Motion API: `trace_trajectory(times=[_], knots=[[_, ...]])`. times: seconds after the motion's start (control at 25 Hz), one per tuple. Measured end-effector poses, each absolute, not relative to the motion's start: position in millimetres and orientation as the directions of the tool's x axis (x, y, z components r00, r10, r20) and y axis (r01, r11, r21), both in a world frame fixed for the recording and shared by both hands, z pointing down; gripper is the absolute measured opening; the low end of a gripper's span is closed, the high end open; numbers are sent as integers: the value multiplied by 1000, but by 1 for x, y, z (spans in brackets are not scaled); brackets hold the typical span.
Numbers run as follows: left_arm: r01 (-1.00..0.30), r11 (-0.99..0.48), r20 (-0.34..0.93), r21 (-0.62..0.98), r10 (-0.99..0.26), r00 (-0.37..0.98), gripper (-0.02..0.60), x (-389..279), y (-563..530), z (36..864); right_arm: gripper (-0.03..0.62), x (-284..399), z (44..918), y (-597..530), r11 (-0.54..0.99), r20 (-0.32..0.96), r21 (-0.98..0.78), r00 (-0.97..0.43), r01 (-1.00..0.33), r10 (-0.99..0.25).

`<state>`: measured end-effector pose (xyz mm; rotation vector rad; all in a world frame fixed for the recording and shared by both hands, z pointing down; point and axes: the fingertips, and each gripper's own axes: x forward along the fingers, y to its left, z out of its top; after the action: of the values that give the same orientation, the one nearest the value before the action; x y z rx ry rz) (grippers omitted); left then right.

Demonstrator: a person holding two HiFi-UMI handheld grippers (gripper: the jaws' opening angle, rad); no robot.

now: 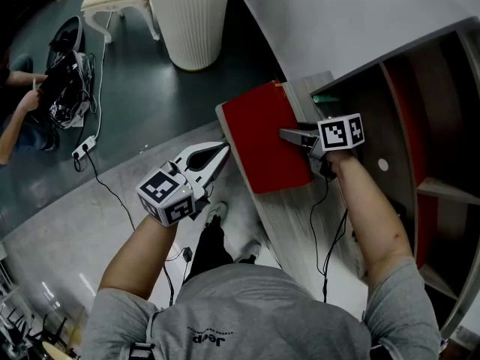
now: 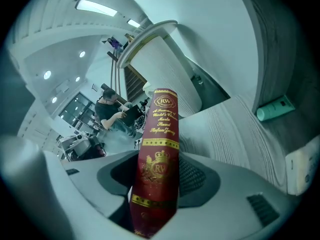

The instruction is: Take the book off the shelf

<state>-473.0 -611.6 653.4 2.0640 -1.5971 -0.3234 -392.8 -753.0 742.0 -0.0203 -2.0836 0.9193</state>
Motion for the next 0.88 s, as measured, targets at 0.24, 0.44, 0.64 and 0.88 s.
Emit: trace_trajectory(times=[0.24,0.44,0.64,0.88], knots=[[-828,-200,110,525,-948,298,17,-472,-616,656,241,-386,751,-761,716,694,-625,-641,-311,328],[-816,-219,108,536,-940,323,17,-466,-615,661,252,-381,760,-765,721,705,-614,-633,-320,319],[-813,-195,118,549,-945,306,17,-471,-616,664,276,-376,770,-774,751,741,-563,-612,-344,276],[-806,-223,108,549,-937,333,17,-462,-611,668,303,-366,794,-798,856,840,-337,-537,-393,84]])
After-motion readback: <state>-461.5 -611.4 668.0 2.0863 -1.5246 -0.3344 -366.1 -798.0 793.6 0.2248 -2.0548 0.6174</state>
